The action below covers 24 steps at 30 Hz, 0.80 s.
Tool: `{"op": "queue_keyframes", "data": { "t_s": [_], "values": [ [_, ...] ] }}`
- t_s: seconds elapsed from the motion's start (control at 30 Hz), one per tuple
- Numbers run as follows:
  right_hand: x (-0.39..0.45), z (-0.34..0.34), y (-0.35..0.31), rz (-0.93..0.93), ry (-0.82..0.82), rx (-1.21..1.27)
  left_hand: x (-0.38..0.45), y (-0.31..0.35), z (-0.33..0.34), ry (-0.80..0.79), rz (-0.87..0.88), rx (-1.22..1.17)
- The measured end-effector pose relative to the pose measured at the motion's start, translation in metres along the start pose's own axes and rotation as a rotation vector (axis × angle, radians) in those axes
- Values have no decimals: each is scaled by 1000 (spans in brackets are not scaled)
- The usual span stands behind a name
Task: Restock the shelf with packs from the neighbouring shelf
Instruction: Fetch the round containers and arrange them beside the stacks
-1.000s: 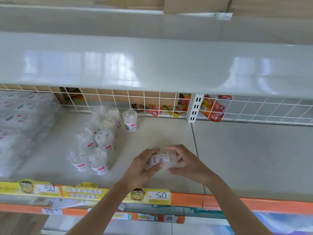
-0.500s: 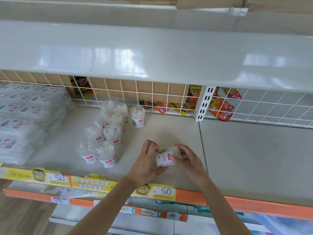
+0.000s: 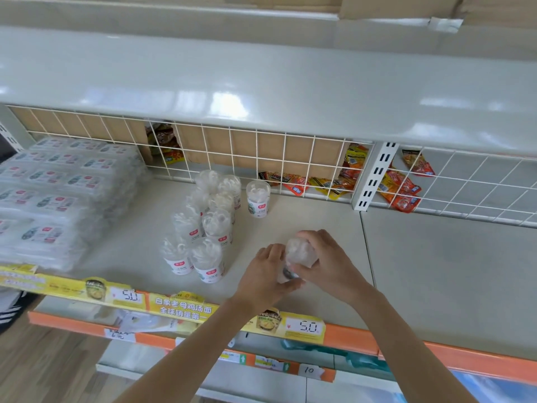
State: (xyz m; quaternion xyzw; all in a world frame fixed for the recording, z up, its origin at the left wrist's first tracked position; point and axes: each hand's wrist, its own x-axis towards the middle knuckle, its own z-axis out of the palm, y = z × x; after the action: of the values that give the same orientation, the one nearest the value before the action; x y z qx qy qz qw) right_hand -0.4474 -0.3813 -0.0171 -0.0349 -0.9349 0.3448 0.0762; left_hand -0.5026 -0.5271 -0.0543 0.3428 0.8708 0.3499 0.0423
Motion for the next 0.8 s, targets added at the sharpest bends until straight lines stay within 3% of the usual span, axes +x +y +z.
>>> {"op": "queue_keyframes", "data": {
  "t_s": [0.2,0.37,0.5,0.67,0.8],
  "values": [
    [45,20,-27,-89,-71,-138,-20,-27,-21,23,-103,238],
    [90,40,-37,-58,60,-177,-35,-37,-27,-38,89,425],
    [97,49,-41,-55,77,-161,-36,-41,-30,-3,177,421],
    [63,32,-29,19,129,-227,-29,-39,-25,-83,227,263],
    [6,4,-5,74,-21,-347,-13,-19,-11,-179,334,231]
  ]
}}
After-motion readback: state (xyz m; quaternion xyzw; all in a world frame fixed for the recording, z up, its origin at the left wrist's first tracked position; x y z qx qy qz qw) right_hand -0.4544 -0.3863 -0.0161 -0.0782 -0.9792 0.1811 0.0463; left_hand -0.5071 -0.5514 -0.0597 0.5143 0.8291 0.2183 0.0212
